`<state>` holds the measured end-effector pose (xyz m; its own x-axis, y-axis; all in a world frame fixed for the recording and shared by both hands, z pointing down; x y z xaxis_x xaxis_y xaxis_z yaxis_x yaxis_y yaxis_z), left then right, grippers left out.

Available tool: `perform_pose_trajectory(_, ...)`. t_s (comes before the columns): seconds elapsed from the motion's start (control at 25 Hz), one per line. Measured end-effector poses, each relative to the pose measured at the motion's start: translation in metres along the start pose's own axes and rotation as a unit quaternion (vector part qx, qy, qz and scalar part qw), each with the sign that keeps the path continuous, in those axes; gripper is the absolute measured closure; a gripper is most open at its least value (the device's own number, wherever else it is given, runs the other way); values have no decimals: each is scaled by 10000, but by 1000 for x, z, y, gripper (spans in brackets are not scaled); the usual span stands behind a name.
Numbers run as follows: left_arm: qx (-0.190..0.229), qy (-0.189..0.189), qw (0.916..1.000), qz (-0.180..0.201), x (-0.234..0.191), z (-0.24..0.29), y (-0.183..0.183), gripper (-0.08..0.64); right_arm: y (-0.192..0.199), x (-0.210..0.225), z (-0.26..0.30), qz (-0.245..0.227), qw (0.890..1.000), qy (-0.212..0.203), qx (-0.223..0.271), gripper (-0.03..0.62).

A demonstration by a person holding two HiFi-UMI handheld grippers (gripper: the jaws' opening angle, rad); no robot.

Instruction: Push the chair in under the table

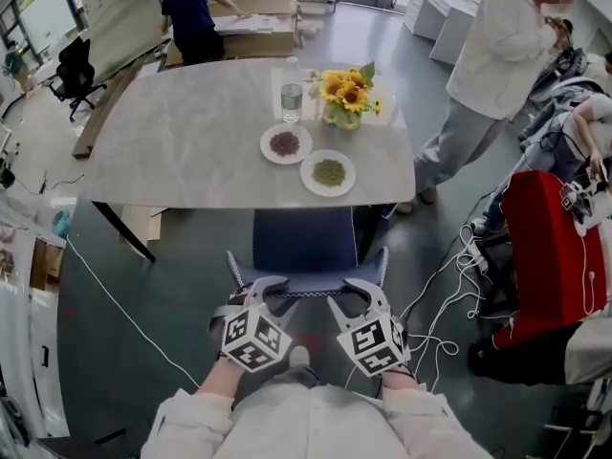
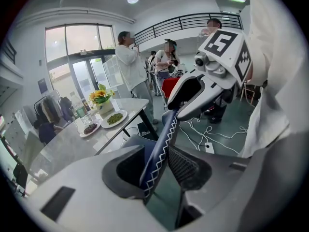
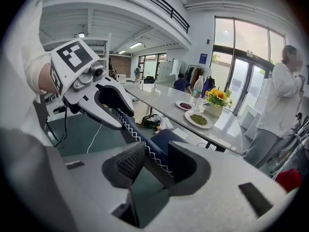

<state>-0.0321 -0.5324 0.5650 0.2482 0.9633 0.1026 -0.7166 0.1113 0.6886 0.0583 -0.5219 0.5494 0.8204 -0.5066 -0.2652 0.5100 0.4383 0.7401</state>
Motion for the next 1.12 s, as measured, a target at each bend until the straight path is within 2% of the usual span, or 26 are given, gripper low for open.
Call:
perform_pose_trajectory(0.6, 38, -127, 9999, -3, -57, 22, -14, 400, -20, 40, 45, 59, 10000, -19, 39, 468)
perform_pose_trajectory(0.8, -4, -13, 10000, -69, -81, 28, -19, 400, -30, 54, 61, 53, 10000, -42, -70, 468)
perform_pose_trajectory(1.12, -33, 87, 9999, -69, -89, 31, -21, 402, -35, 60, 66, 29, 10000, -75, -41, 468)
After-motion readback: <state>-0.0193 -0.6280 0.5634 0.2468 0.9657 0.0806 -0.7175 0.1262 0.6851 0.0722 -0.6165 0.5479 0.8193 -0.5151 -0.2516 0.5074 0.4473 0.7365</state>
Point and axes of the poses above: the fingertips, and each gripper's own axes: z forward along the fingers, x to its right, y out of its underside, the point moved 2 cm from there along -z, backward along the fingers, and after that the axes turned 8 degrees about y, right-handed, at the moved point
